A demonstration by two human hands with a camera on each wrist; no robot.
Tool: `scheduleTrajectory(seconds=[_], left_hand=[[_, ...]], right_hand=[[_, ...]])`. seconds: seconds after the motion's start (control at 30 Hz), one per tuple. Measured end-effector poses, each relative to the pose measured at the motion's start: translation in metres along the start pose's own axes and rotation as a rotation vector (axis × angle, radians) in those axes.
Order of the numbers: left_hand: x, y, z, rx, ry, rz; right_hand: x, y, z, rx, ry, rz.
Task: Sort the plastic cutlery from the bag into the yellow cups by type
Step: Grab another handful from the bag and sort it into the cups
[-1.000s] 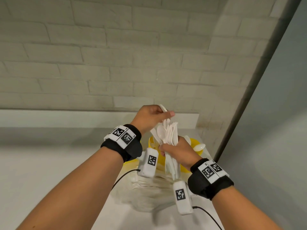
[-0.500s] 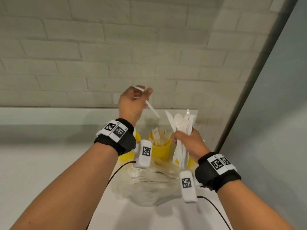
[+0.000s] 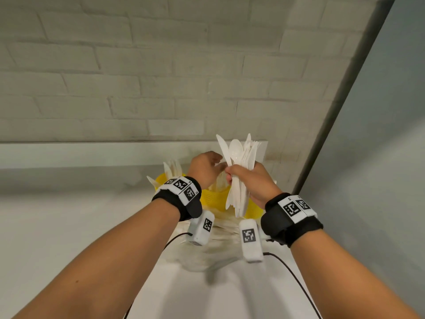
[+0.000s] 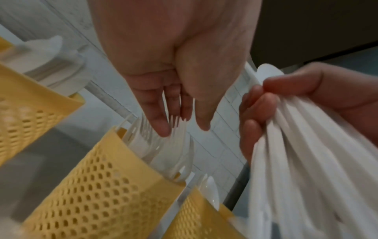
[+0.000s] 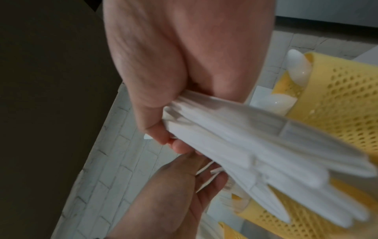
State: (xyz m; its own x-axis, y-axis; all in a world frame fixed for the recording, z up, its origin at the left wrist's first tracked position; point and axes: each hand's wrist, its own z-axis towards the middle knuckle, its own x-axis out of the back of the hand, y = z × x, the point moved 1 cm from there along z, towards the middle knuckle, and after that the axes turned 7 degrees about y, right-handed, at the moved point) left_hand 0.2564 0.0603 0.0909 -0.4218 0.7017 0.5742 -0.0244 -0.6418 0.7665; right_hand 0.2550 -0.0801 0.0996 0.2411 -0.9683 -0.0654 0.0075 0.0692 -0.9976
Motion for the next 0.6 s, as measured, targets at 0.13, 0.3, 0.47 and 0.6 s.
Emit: scheduleTrajectory(seconds=[0.13,0.3,0.47,0.6], left_hand=[[0.013,0.005,-0.003,-0.074,0.158,-0.074],[0.012,0.010,-0.015,0.108,0.129,-0.450],[0.004,0.014,-0.031,0.119,0.051,-0.527],[0.005,0.011,-0.029,0.174,0.075,-0.561]], right_hand=[[-0.007,0.006,0.001,-0.016,-0.001,0.000],[-0.017,0.009,0.008,-0.018,0.060,0.029],[-0.020,0.010,0.008,-0.004,0.078,0.020],[-0.018,0.012,0.005,-0.020,0.061,0.006]])
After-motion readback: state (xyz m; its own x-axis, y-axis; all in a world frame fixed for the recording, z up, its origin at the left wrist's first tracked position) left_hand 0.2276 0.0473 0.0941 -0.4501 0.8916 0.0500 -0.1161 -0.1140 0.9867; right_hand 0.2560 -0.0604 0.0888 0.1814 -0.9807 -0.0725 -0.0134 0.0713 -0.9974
